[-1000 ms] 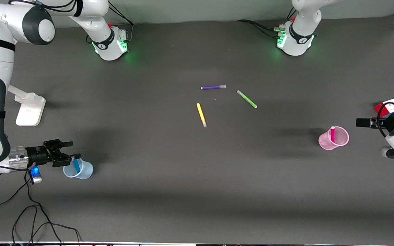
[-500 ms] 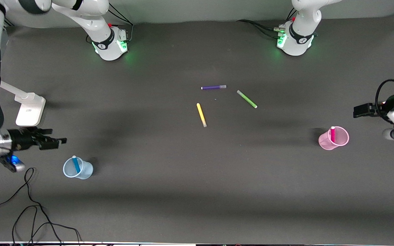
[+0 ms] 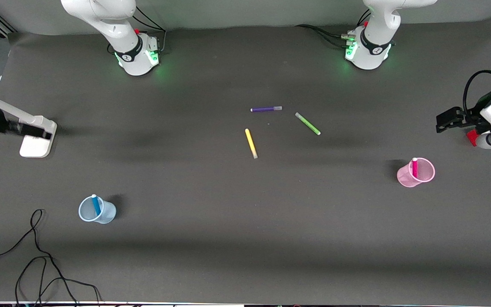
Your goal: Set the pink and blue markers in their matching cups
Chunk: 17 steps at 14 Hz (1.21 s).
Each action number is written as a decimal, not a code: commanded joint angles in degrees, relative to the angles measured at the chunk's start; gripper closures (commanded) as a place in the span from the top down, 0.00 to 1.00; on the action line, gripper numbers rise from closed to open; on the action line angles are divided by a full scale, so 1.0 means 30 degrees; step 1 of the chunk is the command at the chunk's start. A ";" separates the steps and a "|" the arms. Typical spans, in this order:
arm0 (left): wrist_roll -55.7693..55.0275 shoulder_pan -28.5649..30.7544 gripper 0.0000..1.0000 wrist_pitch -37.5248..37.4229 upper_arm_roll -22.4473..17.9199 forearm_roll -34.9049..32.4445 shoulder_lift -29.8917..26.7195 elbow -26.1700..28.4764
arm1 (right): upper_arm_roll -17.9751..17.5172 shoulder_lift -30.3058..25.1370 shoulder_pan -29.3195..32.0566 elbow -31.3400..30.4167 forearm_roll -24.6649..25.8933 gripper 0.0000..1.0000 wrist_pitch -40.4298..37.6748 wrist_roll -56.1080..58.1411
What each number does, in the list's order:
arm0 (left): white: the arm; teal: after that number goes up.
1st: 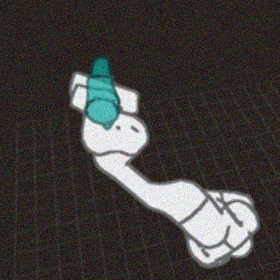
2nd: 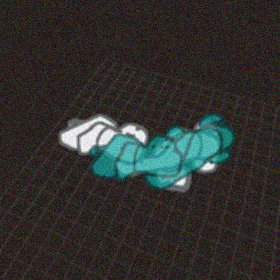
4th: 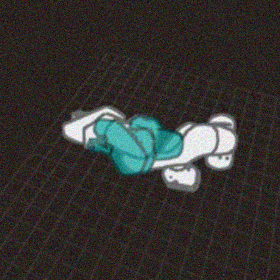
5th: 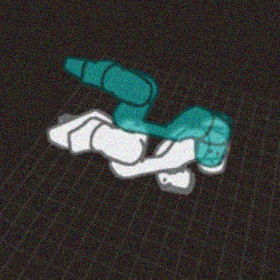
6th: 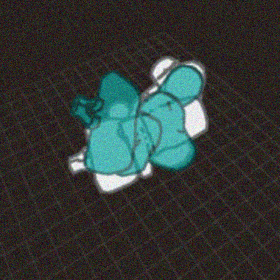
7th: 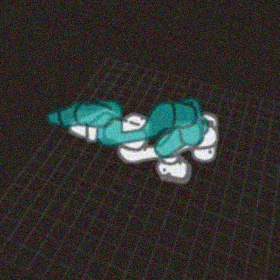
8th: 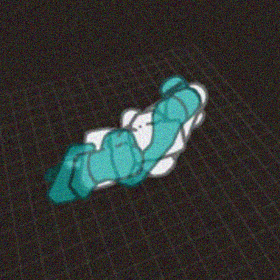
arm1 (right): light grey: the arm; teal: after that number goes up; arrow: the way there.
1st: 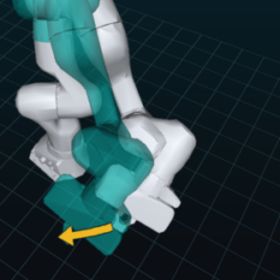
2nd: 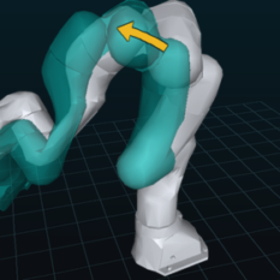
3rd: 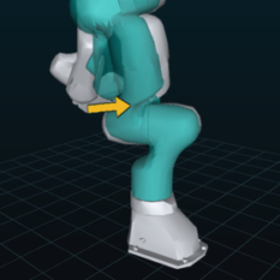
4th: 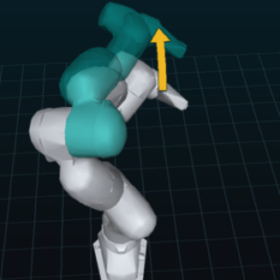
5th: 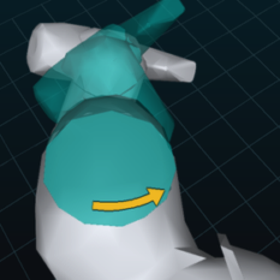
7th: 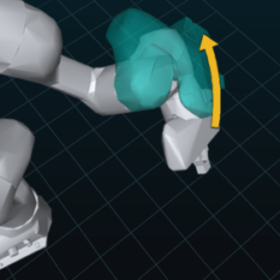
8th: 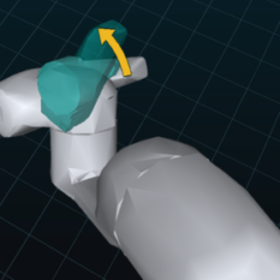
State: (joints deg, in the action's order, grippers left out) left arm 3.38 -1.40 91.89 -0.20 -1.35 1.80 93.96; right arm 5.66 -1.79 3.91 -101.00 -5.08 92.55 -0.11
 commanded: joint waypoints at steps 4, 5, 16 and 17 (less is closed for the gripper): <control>-0.0015 -0.0414 1.00 -0.0160 -0.0344 0.0564 -0.0483 0.0290 | -0.0101 -0.3300 -0.1067 -0.1139 0.0610 1.00 -0.0116 0.0447; -0.0015 -0.0414 1.00 -0.0160 -0.0373 0.0566 -0.0455 0.0290 | -0.0565 -0.3068 -0.0982 -0.1080 0.0551 1.00 -0.0089 0.0446; -0.0015 -0.0414 1.00 -0.0248 -0.0373 0.0537 -0.0484 0.0320 | 0.1392 -0.1982 -0.5344 0.0150 0.0667 1.00 0.0176 0.0475; -0.0015 -0.0385 1.00 -0.0248 -0.0373 0.0537 -0.0484 0.0291 | 0.1799 -0.1982 -0.5462 0.0151 0.0726 1.00 0.0175 0.0504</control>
State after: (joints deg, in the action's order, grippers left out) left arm 3.39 -1.60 91.74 -0.40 -0.35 1.69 93.97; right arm 9.10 -8.25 -10.40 -102.01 -4.15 93.38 0.73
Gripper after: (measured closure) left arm 0.000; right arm 0.000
